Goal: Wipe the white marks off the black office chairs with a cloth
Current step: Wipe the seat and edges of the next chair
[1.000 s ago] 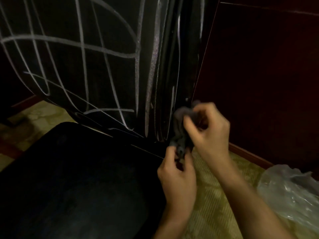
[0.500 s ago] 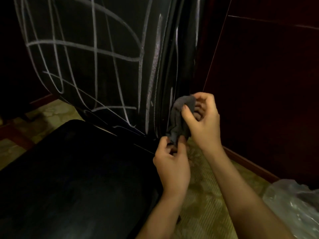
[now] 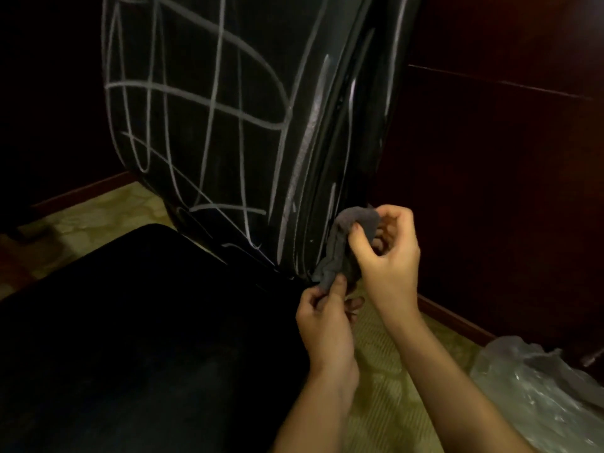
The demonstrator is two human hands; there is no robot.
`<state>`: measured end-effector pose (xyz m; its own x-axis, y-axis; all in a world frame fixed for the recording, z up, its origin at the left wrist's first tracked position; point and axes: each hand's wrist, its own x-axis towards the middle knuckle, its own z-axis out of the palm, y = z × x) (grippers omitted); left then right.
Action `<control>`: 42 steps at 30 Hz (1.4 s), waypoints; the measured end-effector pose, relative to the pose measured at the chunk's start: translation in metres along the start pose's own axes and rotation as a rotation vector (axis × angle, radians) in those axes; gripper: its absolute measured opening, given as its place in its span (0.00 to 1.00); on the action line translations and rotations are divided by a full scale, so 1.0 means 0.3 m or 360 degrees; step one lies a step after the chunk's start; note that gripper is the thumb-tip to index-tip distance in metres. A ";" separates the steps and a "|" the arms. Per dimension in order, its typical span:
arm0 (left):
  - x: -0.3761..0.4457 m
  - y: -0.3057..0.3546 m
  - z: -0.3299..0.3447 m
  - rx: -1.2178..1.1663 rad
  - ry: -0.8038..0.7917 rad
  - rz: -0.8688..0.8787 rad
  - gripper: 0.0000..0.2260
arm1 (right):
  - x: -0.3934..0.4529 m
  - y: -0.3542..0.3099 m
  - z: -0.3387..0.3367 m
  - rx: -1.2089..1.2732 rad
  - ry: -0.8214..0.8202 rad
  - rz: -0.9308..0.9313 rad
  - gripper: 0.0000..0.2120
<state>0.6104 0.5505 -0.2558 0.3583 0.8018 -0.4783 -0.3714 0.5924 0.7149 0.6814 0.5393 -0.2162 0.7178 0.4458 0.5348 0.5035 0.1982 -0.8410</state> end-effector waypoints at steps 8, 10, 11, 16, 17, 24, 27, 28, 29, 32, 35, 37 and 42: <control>-0.128 -0.030 -0.135 -0.0113 -0.0249 -0.0131 0.06 | -0.213 -0.087 -0.055 -0.0215 0.0211 -0.0214 0.10; -0.157 -0.048 -0.181 -0.0044 -0.0269 -0.0058 0.05 | -0.264 -0.106 -0.071 -0.0343 0.0217 -0.0299 0.08; -0.178 -0.059 -0.206 -0.0036 -0.0280 -0.0035 0.06 | -0.290 -0.116 -0.078 -0.0406 0.0228 -0.0341 0.08; -0.262 -0.095 -0.282 -0.0091 -0.0333 0.0135 0.07 | -0.392 -0.171 -0.103 -0.0586 0.0270 -0.0479 0.08; -0.279 -0.097 -0.291 -0.0073 -0.0346 0.0173 0.07 | -0.403 -0.183 -0.108 -0.0595 0.0262 -0.0499 0.08; -0.424 0.000 -0.258 0.0026 -0.0495 0.0496 0.11 | -0.336 -0.365 -0.166 -0.0567 0.0269 -0.0714 0.09; -0.450 0.074 -0.229 0.0081 -0.0544 0.0610 0.11 | -0.272 -0.439 -0.161 -0.0551 0.0311 -0.0717 0.10; -0.443 0.083 -0.227 0.0114 -0.0537 0.0638 0.11 | -0.268 -0.436 -0.153 -0.0493 0.0307 -0.0684 0.10; -0.434 0.082 -0.232 0.0167 -0.0515 0.0667 0.12 | -0.276 -0.420 -0.145 -0.0397 0.0291 -0.0635 0.09; -0.413 0.027 -0.284 0.0393 -0.0439 0.0772 0.13 | -0.356 -0.327 -0.140 -0.0105 0.0180 -0.0449 0.09; -0.397 -0.012 -0.318 0.0689 -0.0356 0.1031 0.13 | -0.397 -0.279 -0.158 -0.0074 0.0093 -0.0416 0.09; -0.389 0.015 -0.295 0.0790 -0.0310 0.1262 0.15 | -0.359 -0.309 -0.161 -0.0201 0.0113 -0.0498 0.09; -0.436 0.168 -0.182 0.0725 -0.0396 0.1570 0.19 | -0.185 -0.499 -0.154 -0.0361 0.0375 -0.0726 0.11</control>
<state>0.4982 0.4798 -0.1850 0.2600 0.8369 0.4817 -0.2571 -0.4209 0.8699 0.5883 0.4446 -0.1161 0.4779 0.1469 0.8661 0.8603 0.1209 -0.4952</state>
